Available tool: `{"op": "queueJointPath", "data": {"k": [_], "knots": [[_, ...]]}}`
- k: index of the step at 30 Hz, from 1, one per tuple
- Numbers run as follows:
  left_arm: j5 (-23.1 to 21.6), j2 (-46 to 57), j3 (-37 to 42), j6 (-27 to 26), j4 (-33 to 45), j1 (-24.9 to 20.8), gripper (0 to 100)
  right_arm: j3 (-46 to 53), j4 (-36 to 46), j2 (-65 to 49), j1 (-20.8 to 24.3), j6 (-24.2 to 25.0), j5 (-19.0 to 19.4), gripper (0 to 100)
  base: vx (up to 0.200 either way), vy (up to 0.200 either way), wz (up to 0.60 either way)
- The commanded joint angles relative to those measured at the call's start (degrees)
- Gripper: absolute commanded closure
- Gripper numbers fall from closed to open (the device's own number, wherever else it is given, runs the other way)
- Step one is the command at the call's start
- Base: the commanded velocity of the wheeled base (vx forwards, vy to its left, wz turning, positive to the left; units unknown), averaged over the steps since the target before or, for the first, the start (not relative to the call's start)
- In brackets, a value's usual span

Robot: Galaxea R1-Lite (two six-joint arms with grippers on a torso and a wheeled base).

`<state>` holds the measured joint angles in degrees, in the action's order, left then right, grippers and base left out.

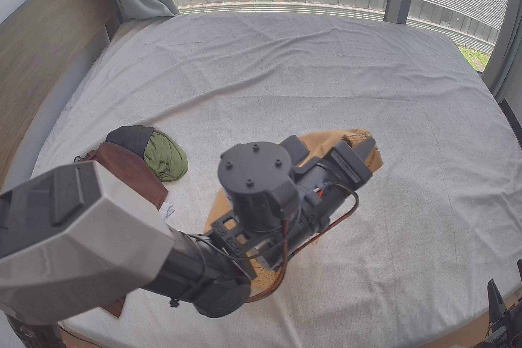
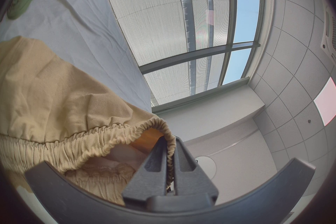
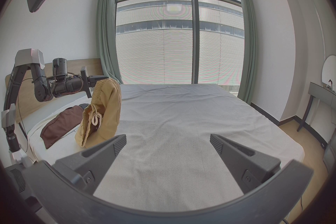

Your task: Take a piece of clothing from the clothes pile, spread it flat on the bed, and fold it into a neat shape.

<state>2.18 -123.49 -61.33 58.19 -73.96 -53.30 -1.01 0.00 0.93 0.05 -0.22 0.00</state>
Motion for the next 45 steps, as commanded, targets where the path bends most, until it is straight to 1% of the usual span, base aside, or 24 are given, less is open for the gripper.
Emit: {"op": "queueJointPath", "data": {"k": [1,4,7,10,15,18,22,24,27,28,29,30,31,32,33,35,37,38,39,42,43,45], "knots": [[-0.2,-4.4,-3.5,0.3,0.2,-2.2,100,1.0,0.0,-0.9,0.0,0.0,0.0,0,0.0,0.0,0.0],[-0.4,-4.6,-5.2,0.7,0.7,-3.1,100,1.0,0.0,-0.9,0.0,0.0,0.0,0,0.0,0.0,0.0],[-0.4,-4.1,-7.3,2.9,0.8,-4.6,100,1.0,0.0,-0.9,0.0,0.0,0.0,0,0.0,0.0,0.0],[-0.5,-3.2,-9.3,3.8,1.3,-6.2,100,1.0,0.0,-0.9,0.0,0.0,0.0,0,0.0,0.0,0.0],[-2.2,-0.3,-11.9,5.0,2.1,-8.9,100,1.0,0.0,-0.9,0.0,0.0,0.0,0,0.0,0.0,0.0],[-2.2,2.8,-14.8,6.3,6.2,-10.6,100,1.0,0.0,-0.9,0.0,0.0,0.0,0,0.0,0.0,0.0],[-1.6,6.7,-18.4,9.0,9.7,-11.5,100,1.0,0.0,-0.9,0.0,0.0,0.0,0,0.0,0.0,0.0],[-1.5,8.6,-18.8,10.5,11.6,-11.5,100,1.0,0.0,-0.9,0.0,0.0,0.0,0,0.0,0.0,0.0],[-1.4,9.8,-18.3,10.8,13.0,-11.0,100,1.0,0.0,-0.9,0.0,0.0,0.0,0,0.0,0.0,0.0],[-1.0,10.3,-16.5,10.7,13.3,-9.7,100,1.0,0.0,-0.9,0.0,0.0,0.0,0,0.0,0.0,0.0],[-1.0,10.3,-16.5,10.7,13.3,-9.7,100,1.0,0.0,-0.9,0.0,0.0,0.0,0,0.0,0.0,0.0],[-0.8,10.5,-12.6,10.3,12.7,-7.4,100,1.0,0.0,-0.9,0.0,0.0,0.0,0,0.0,0.0,0.0],[-0.8,10.5,-11.9,10.2,12.6,-7.2,100,1.0,0.0,-0.9,0.0,0.0,0.0,0,0.0,0.0,0.0],[-0.8,10.5,-9.0,9.4,12.0,-5.7,100,1.0,0.0,-0.9,0.0,0.0,0.0,0,0.0,0.0,0.0],[-0.8,10.5,-9.0,9.4,12.0,-5.7,100,1.0,0.0,-0.9,0.0,0.0,0.0,0,0.0,0.0,0.0],[-1.4,9.9,-2.1,5.8,8.0,-1.5,100,1.0,0.0,-0.9,0.0,0.0,0.0,0,0.0,0.0,0.0],[-2.3,9.5,0.9,4.2,5.4,0.7,100,1.0,0.0,-0.9,0.0,0.0,0.0,0,0.0,0.0,0.0],[-3.5,8.5,3.6,2.6,3.1,3.1,100,1.0,0.0,-0.9,0.0,0.0,0.0,0,0.0,0.0,0.0],[-4.3,8.0,5.3,1.4,1.5,4.6,100,1.0,0.0,-0.9,0.0,0.0,0.0,0,0.0,0.0,0.0],[-5.8,6.4,9.7,-1.0,-3.8,8.3,100,1.0,0.0,-0.9,0.0,0.0,0.0,0,0.0,0.0,0.0],[-5.9,6.2,10.1,-1.1,-4.4,8.6,100,1.0,0.0,-0.9,0.0,0.0,0.0,0,0.0,0.0,0.0],[-6.5,5.4,13.7,-1.6,-8.2,10.1,100,1.0,0.0,-0.9,0.0,0.0,0.0,0,0.0,0.0,0.0]]}}
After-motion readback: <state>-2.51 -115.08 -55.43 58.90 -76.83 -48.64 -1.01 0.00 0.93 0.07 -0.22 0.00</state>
